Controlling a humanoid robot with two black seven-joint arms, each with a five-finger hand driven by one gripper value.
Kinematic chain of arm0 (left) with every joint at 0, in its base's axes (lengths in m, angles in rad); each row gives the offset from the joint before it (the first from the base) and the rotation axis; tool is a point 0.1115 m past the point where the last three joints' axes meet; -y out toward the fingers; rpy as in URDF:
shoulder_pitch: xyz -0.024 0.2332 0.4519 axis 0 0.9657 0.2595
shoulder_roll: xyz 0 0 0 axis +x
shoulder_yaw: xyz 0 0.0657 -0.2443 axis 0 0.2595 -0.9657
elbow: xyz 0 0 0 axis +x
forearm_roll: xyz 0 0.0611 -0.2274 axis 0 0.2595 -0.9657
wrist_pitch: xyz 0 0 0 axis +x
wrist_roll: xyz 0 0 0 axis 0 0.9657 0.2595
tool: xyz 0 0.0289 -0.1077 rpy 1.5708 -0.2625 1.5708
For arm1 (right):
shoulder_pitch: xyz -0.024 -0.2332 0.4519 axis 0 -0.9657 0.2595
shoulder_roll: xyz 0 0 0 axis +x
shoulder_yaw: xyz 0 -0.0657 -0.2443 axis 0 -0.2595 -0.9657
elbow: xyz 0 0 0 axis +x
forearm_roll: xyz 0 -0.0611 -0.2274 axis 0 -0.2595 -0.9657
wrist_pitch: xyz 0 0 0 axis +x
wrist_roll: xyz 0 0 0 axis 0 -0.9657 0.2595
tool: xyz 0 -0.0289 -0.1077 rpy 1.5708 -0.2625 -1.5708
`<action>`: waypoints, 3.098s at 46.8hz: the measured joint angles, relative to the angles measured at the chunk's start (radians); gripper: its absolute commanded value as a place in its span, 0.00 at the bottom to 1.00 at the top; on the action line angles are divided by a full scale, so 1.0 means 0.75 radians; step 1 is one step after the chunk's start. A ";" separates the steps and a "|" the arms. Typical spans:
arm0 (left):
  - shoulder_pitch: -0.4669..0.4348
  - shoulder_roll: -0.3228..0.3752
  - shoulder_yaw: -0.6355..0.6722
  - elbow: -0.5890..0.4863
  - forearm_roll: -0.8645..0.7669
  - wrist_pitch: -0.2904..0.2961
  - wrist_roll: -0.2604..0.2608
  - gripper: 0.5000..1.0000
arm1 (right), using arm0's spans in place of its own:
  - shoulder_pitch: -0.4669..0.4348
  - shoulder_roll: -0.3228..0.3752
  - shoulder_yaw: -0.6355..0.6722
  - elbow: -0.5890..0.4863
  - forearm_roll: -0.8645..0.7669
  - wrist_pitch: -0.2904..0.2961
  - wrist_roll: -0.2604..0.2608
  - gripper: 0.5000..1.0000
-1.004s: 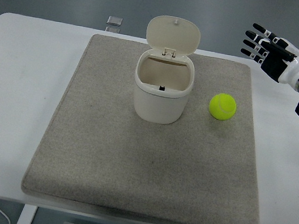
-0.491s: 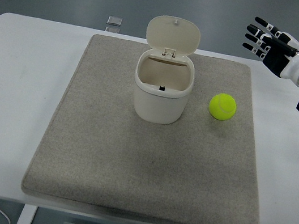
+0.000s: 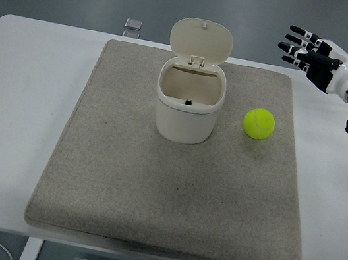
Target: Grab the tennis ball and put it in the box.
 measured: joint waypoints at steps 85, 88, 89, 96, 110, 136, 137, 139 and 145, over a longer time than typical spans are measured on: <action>0.000 0.000 0.000 0.000 0.000 0.000 0.000 0.98 | -0.031 -0.102 -0.170 0.051 -1.421 0.185 0.434 0.85; 0.000 0.000 0.000 0.000 0.000 0.000 0.000 0.98 | -0.034 -0.097 -0.186 0.051 -1.431 0.160 0.435 0.85; 0.000 0.000 0.000 0.000 0.000 0.000 0.000 0.98 | -0.037 -0.096 -0.192 0.051 -1.435 0.152 0.435 0.85; 0.000 0.000 0.000 0.000 0.000 0.000 0.000 0.98 | -0.050 -0.073 -0.207 0.051 -1.448 0.109 0.443 0.85; 0.000 0.000 0.000 0.000 0.000 0.000 0.000 0.98 | -0.055 -0.044 -0.208 0.047 -1.452 0.068 0.443 0.84; 0.000 0.000 0.000 0.000 0.000 0.000 0.000 0.98 | -0.076 -0.032 -0.211 0.037 -1.479 0.060 0.443 0.57; 0.000 0.000 0.000 0.000 0.000 0.000 0.000 0.98 | -0.076 -0.032 -0.211 0.037 -1.481 0.060 0.443 0.54; 0.000 0.000 0.000 0.000 0.000 0.000 0.000 0.98 | -0.077 -0.031 -0.211 0.037 -1.482 0.060 0.443 0.52; 0.000 0.000 0.000 0.000 0.000 0.000 0.000 0.98 | -0.077 -0.031 -0.211 0.037 -1.483 0.060 0.443 0.36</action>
